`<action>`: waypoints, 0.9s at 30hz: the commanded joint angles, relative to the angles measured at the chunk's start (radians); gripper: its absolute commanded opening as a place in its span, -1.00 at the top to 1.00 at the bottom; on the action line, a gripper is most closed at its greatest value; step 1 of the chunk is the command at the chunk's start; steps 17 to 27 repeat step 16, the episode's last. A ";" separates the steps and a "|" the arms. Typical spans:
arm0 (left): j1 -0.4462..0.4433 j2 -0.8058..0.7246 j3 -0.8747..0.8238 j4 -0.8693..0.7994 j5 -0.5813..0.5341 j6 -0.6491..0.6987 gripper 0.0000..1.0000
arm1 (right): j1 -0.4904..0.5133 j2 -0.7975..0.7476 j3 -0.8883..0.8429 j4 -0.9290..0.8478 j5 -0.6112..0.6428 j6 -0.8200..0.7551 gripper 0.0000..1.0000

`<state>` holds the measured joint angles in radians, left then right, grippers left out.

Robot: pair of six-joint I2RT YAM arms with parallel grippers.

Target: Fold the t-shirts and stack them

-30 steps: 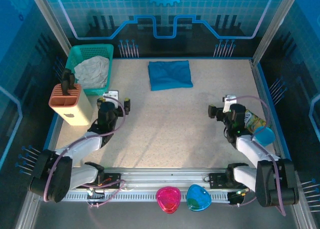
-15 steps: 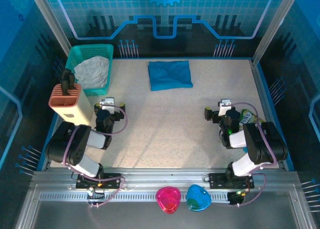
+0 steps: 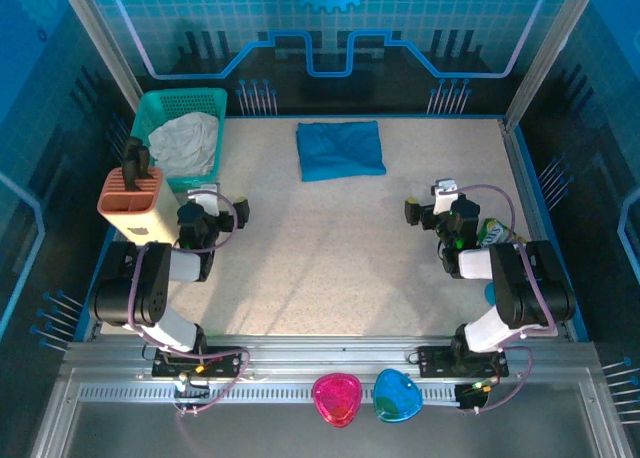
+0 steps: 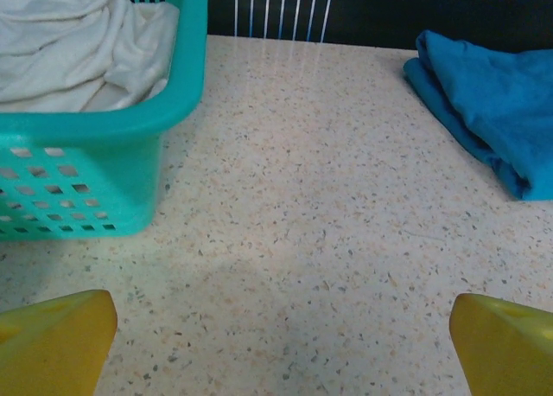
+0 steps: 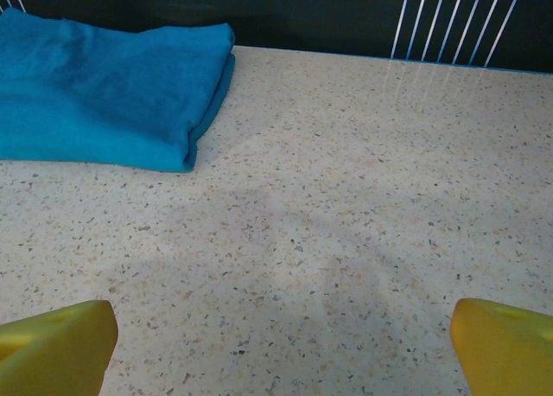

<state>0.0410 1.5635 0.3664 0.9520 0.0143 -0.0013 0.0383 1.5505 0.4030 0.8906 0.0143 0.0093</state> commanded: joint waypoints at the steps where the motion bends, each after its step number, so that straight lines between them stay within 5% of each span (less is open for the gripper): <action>1: -0.003 -0.011 0.013 -0.025 0.037 -0.010 -0.99 | 0.004 -0.009 -0.001 -0.004 -0.014 -0.015 -0.99; 27: -0.009 -0.011 0.016 -0.030 0.026 -0.006 -0.99 | 0.002 -0.009 -0.001 -0.004 -0.015 -0.015 -0.99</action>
